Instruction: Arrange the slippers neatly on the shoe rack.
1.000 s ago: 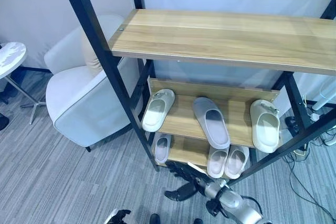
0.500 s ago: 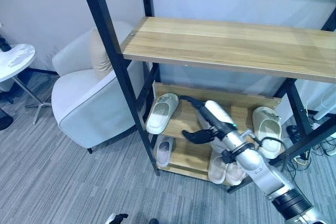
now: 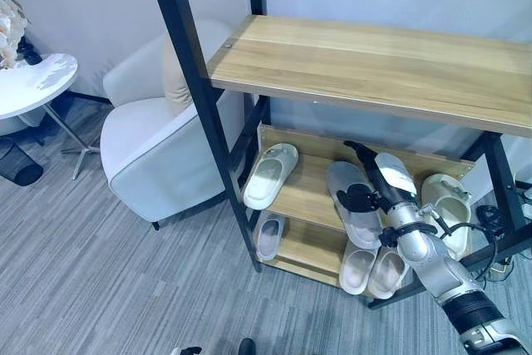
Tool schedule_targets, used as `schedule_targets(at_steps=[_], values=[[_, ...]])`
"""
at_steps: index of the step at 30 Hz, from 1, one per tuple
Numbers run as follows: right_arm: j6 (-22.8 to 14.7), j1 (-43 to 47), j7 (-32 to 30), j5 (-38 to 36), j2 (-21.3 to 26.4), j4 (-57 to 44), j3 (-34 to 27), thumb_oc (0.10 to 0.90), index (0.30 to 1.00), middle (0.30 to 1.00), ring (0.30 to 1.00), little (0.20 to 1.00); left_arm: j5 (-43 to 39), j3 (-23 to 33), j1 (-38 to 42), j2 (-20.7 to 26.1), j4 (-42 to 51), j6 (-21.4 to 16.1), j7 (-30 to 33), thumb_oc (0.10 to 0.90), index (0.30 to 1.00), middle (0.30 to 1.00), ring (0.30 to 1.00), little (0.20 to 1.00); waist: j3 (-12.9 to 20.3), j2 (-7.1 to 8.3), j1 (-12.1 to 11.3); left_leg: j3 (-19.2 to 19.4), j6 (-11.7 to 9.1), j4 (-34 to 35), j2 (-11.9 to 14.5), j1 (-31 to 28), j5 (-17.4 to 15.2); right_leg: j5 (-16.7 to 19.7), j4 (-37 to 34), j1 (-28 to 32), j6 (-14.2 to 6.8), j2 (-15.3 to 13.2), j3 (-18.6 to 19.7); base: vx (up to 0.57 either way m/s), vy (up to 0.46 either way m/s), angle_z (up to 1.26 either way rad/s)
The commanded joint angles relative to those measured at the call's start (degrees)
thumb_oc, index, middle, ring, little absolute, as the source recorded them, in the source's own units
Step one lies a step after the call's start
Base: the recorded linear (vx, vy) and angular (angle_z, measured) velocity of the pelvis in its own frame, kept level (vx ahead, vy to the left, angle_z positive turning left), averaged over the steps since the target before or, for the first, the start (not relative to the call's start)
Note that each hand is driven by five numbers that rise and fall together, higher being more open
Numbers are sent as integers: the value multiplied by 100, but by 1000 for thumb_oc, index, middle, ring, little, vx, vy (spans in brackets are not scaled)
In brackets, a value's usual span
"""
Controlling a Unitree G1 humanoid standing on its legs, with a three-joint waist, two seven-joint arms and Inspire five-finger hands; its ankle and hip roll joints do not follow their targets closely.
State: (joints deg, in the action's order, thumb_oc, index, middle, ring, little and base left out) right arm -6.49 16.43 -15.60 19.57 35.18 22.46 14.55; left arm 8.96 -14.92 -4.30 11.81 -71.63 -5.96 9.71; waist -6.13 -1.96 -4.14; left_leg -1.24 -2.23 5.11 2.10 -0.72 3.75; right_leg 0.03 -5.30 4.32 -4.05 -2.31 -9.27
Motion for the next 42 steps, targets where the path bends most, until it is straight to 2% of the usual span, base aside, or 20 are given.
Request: schedule_targets(at_steps=[1, 5, 9, 20, 40, 41, 42], values=[[-7, 511, -595, -334, -109, -10, -538, 800, 900, 900, 900, 900, -244, 69, 194, -65, -464, -72, -36, 800, 900, 900, 900, 900, 76, 362, -13, -53, 80, -11, -273, -196, -601, -184, 30, -83, -274, -49, 343, 0, 0, 0], [158, 376, -682, -197, -135, 229, -686, 800, 900, 900, 900, 900, -378, 189, 172, -86, -477, -65, -70, 800, 900, 900, 900, 900, 100, 356, 18, -66, 79, -11, -272, -235, -626, -204, 30, -46, -272, -47, 346, 0, 0, 0], [167, 359, -706, -485, -292, 528, -700, 800, 900, 900, 900, 900, -380, 159, 151, -73, -470, -66, -67, 800, 900, 900, 900, 900, 100, 344, 30, -72, 78, -11, -276, -255, -627, -205, 30, -31, -273, -51, 354, 0, 0, 0], [-170, 830, -529, -1065, -295, 918, -364, 800, 900, 900, 900, 900, -353, 34, 100, -34, -495, -106, -30, 800, 900, 900, 900, 900, 82, 295, -74, -108, 60, -11, -288, -244, -611, -207, 30, -51, -277, -55, 312, 0, 0, 0], [-255, 1279, -861, -944, -108, 964, -282, 800, 900, 900, 900, 900, -397, 59, 72, -35, -621, -111, 100, 800, 900, 900, 900, 900, 10, 344, -286, -242, 27, -11, -306, -162, -593, -236, 30, -104, -263, -67, 121, 13, 4, 4], [-238, 1303, -851, -879, -87, 974, -233, 747, 820, 820, 820, 820, -394, 58, 68, -35, -620, -112, 101, 800, 900, 900, 900, 900, 15, 347, -296, -243, 24, -11, -305, -168, -596, -237, 30, -100, -263, -67, 103, 26, -3, 3], [-230, 1323, -855, -826, -73, 1022, -201, 555, 533, 533, 533, 533, -393, 57, 67, -38, -618, -112, 102, 800, 900, 900, 900, 900, 16, 346, -302, -248, 24, -11, -305, -172, -597, -238, 30, -97, -262, -65, 96, 18, -6, 3]])
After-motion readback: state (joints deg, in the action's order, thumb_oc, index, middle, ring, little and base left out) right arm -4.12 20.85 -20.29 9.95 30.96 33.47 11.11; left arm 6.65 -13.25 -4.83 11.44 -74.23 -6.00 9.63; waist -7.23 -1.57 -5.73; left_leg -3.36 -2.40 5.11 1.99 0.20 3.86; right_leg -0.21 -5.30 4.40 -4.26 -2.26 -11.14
